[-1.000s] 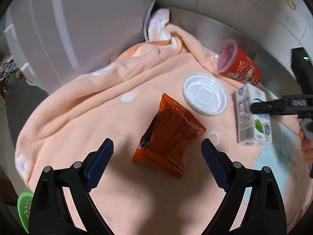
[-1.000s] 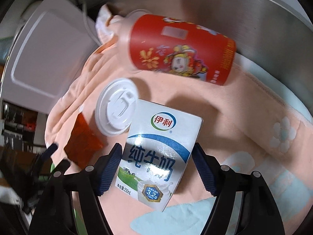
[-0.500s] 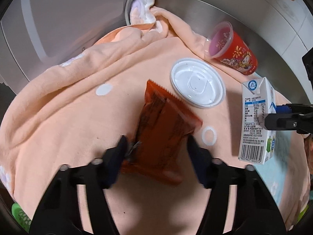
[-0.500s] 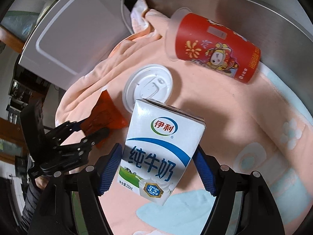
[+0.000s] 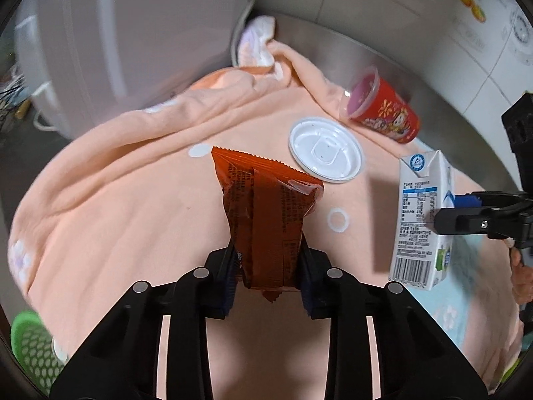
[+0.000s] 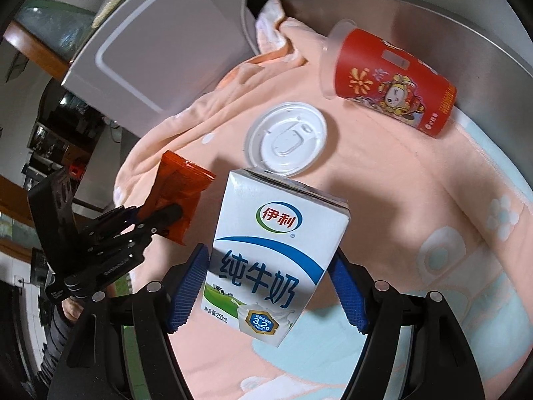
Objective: Collect trash
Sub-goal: 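Carry the snack bag and milk carton to the basket and release both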
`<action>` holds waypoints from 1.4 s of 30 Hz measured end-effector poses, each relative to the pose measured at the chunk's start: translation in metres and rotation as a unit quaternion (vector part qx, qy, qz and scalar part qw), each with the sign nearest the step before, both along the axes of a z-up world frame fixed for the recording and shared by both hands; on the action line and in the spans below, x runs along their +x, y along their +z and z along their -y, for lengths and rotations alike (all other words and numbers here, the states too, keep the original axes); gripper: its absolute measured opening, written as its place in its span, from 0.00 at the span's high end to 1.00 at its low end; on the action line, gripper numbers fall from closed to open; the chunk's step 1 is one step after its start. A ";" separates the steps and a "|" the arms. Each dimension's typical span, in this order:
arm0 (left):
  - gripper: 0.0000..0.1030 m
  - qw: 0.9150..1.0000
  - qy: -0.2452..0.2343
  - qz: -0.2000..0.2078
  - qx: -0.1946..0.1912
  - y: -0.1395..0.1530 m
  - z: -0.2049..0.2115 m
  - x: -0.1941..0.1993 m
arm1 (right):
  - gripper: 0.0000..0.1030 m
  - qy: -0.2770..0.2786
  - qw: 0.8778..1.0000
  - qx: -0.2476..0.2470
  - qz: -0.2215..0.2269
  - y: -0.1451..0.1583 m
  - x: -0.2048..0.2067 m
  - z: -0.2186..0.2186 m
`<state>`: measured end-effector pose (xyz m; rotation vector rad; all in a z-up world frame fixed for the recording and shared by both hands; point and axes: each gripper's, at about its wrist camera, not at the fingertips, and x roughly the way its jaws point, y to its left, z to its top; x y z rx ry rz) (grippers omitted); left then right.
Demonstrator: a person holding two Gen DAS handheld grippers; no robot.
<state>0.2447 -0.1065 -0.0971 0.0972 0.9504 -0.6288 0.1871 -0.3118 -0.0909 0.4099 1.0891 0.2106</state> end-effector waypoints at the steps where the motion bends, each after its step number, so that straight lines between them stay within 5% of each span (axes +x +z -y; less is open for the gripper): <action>1: 0.71 1.000 0.007 0.003 -0.004 0.004 -0.007 -0.004 | 0.33 0.003 1.000 0.002 0.002 0.002 -0.002 -0.002; 15: 0.71 0.989 0.134 0.056 -0.021 0.041 -0.130 -0.083 | 0.33 0.100 0.994 0.007 0.033 0.020 -0.017 -0.077; 23: 0.71 0.970 0.238 0.059 -0.010 0.037 -0.215 -0.127 | 0.33 0.168 0.985 0.008 0.044 0.029 -0.024 -0.142; 34: 0.68 0.940 0.341 -0.003 -0.012 -0.007 -0.297 -0.145 | 0.33 0.247 0.968 0.011 0.053 0.037 -0.020 -0.232; 42: 0.44 0.918 0.395 -0.022 -0.024 -0.021 -0.332 -0.149 | 0.33 0.288 0.956 0.006 0.055 0.033 -0.014 -0.283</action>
